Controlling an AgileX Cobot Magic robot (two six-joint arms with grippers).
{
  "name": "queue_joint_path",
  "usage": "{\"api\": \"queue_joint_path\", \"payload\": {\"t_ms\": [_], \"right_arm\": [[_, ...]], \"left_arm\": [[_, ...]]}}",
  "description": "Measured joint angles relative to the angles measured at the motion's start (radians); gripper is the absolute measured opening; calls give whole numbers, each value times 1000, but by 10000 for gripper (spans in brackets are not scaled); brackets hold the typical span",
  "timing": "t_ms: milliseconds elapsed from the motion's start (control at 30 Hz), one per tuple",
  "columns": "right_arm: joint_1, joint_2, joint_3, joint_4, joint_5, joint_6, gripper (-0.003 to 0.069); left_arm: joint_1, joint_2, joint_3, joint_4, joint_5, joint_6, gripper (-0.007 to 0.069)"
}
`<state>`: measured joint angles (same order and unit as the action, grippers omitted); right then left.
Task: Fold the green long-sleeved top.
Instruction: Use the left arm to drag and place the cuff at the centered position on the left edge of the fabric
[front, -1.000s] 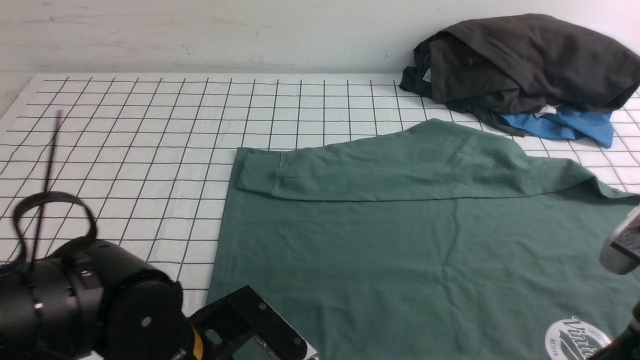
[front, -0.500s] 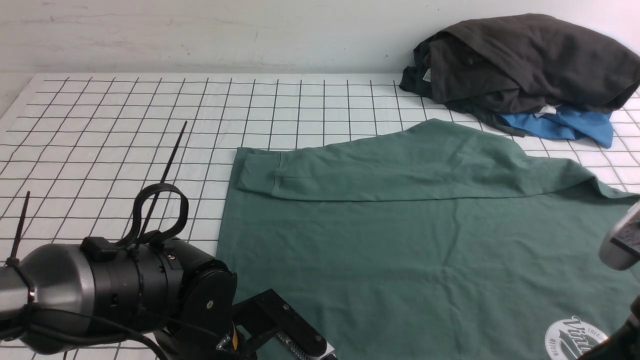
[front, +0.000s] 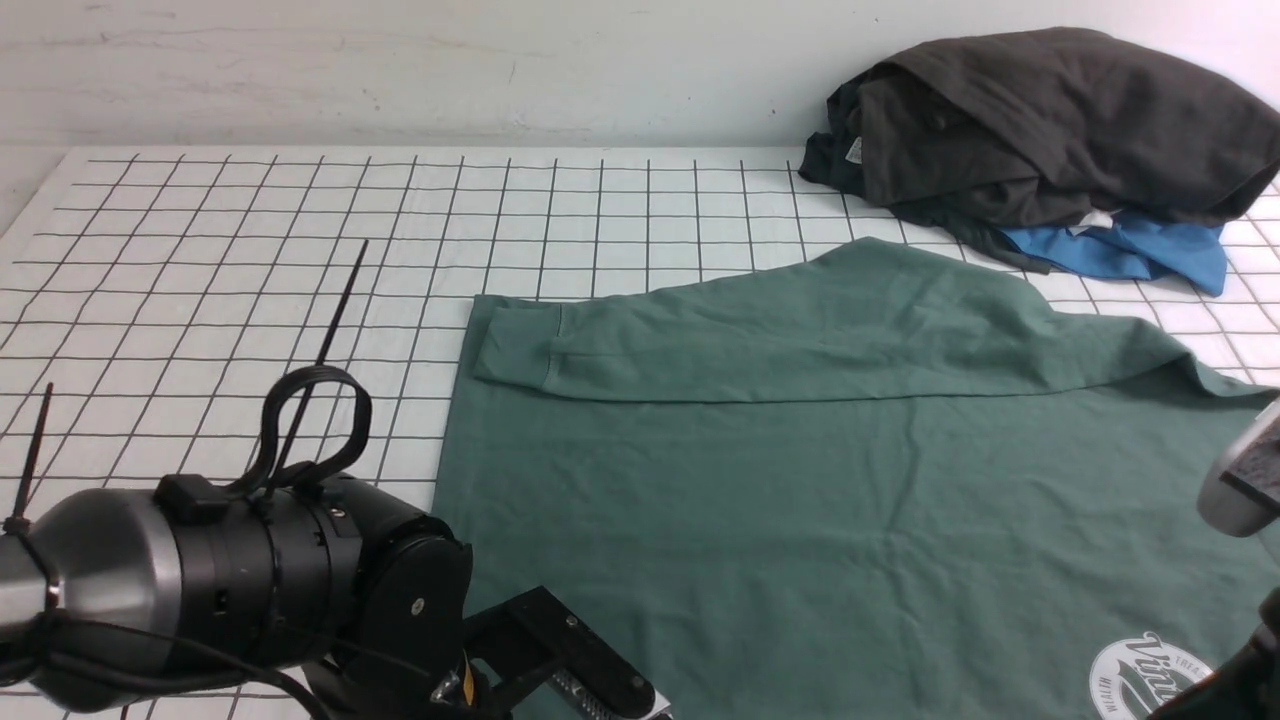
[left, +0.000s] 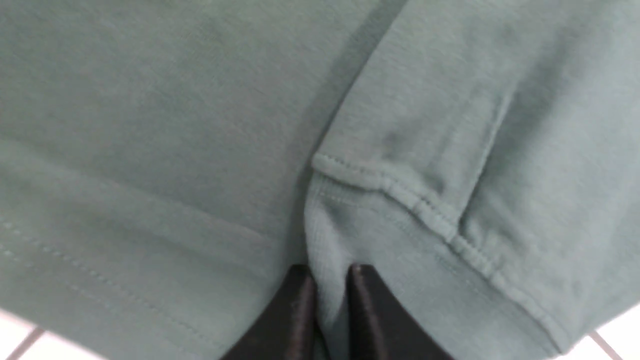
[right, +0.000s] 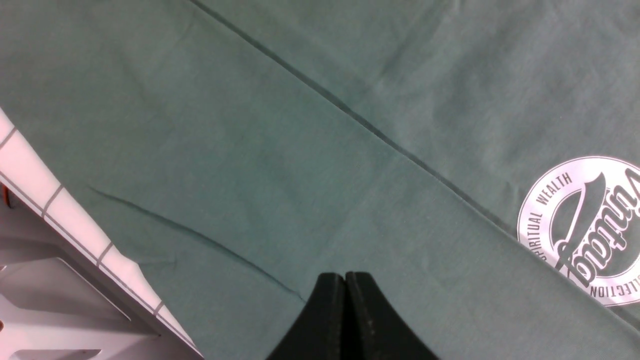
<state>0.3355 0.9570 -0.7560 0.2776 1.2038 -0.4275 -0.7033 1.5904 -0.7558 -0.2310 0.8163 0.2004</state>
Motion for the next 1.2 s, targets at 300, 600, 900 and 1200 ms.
{"api": "queue_joint_path", "payload": {"t_ms": [300,600,900,1200], "right_arm": [[0,0,0,-1,-1,0,-14],[0,0,0,-24,-45,0,-14],[0,0,0,-126,-86,84,-14],[0,2,0,-159,-101,124,-14]], "left_arm": [[27,-93,-193,96,127,2,33],[210,10,-495,125,208,49,33],[289,228,-678,134,236,51,34],[292,358,-709,173,196,23,207]]}}
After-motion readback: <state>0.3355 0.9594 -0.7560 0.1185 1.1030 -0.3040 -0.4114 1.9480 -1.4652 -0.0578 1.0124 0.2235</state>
